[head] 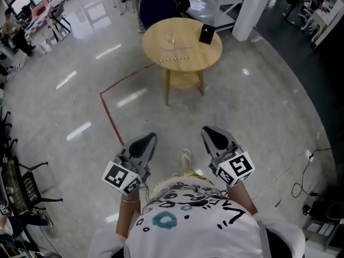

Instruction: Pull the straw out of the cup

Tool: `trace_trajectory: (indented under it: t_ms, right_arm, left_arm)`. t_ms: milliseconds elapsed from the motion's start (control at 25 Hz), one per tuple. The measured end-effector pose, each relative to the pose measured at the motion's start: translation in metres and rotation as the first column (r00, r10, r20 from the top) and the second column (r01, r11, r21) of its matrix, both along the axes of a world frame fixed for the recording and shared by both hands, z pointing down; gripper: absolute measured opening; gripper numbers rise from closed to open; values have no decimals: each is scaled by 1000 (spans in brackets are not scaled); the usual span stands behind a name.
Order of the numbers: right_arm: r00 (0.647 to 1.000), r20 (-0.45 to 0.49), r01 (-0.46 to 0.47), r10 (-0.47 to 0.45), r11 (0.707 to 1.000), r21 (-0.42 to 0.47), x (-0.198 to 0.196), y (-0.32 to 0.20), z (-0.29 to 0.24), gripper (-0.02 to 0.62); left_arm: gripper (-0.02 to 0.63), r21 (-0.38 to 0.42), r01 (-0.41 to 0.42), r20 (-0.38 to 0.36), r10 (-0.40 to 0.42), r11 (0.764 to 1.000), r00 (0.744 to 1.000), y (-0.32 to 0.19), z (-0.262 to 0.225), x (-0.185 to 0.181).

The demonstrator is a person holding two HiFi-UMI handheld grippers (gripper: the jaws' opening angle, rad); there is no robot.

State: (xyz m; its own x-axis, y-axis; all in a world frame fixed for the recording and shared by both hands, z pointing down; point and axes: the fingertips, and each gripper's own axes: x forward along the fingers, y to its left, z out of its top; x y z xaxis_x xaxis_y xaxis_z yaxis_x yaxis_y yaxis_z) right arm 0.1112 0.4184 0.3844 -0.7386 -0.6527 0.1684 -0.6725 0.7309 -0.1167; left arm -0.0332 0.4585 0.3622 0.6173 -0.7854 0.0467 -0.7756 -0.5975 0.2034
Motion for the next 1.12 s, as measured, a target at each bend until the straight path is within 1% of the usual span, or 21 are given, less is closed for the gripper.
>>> trace_trajectory:
  t_ms: [360, 520, 720, 840, 1000, 1120]
  right_arm:
    - [999, -8, 33, -33, 999, 26, 3, -79, -6, 28]
    - [999, -4, 48, -48, 998, 31, 7, -111, -7, 28]
    - [997, -6, 71, -71, 997, 42, 17, -142, -2, 28]
    - [997, -1, 79, -79, 996, 30, 20, -160, -3, 28]
    - [995, -8, 102, -102, 994, 33, 23, -178, 0, 28]
    - [995, -7, 103, -103, 994, 24, 25, -189, 1, 28]
  left_arm:
    - [15, 12, 16, 3, -16, 1000, 1000, -78, -5, 8]
    - [15, 20, 25, 15, -25, 999, 1000, -110, -7, 13]
    - [15, 31, 48, 26, -48, 998, 998, -142, -6, 20]
    - [15, 27, 64, 30, -65, 998, 997, -160, -6, 22]
    - [15, 33, 85, 24, -85, 996, 996, -180, -7, 26]
    - [15, 29, 87, 25, -88, 996, 996, -190, -6, 30]
